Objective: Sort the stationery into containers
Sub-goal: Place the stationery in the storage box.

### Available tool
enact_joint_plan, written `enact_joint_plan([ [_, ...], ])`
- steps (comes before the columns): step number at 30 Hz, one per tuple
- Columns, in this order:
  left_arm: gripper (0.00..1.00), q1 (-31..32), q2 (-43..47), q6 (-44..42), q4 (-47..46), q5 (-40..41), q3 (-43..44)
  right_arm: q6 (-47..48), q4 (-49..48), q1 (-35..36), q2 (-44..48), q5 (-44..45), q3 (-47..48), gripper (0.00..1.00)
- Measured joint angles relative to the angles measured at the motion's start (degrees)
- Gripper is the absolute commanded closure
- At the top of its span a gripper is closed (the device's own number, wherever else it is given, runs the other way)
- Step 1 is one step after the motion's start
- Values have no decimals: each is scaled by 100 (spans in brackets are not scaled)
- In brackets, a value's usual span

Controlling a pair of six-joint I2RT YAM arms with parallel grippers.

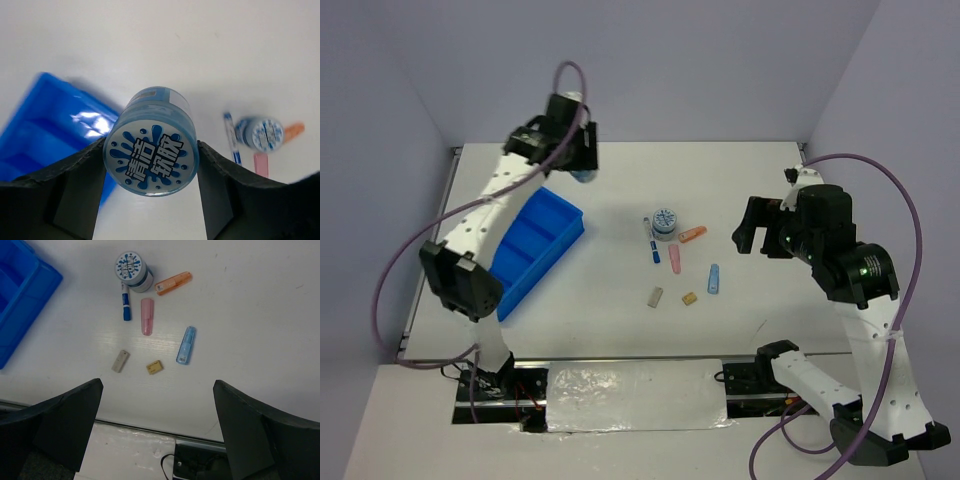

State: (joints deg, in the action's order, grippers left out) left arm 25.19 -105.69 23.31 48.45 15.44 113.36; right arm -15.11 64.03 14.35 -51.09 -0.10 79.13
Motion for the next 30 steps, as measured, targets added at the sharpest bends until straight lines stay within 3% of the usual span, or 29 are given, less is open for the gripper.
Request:
enact_joint_plan([
  [4,80,-1021,505,66,-13,232,52,-2,-9,2,-26,-133,0,0],
  [9,78,-1764,116,7,24,247,-63,-2,-9,4,-103,-262,0,0],
  [13,69,-1958,-424,-81,13,59,-111,-4,-9,7,-122,-332,0,0],
  [19,69,-2157,-562,-107,-35,-85,-435,-7,-4,15,-70,-350,-2,0],
  [27,61,-2221,-557,-85,-396,-245,-1196,-44,13,15,94,-339,-116,0],
  [30,48,-2221,-557,-81,-409,-313,-1381,-55,-9,15,101,-341,-210,0],
])
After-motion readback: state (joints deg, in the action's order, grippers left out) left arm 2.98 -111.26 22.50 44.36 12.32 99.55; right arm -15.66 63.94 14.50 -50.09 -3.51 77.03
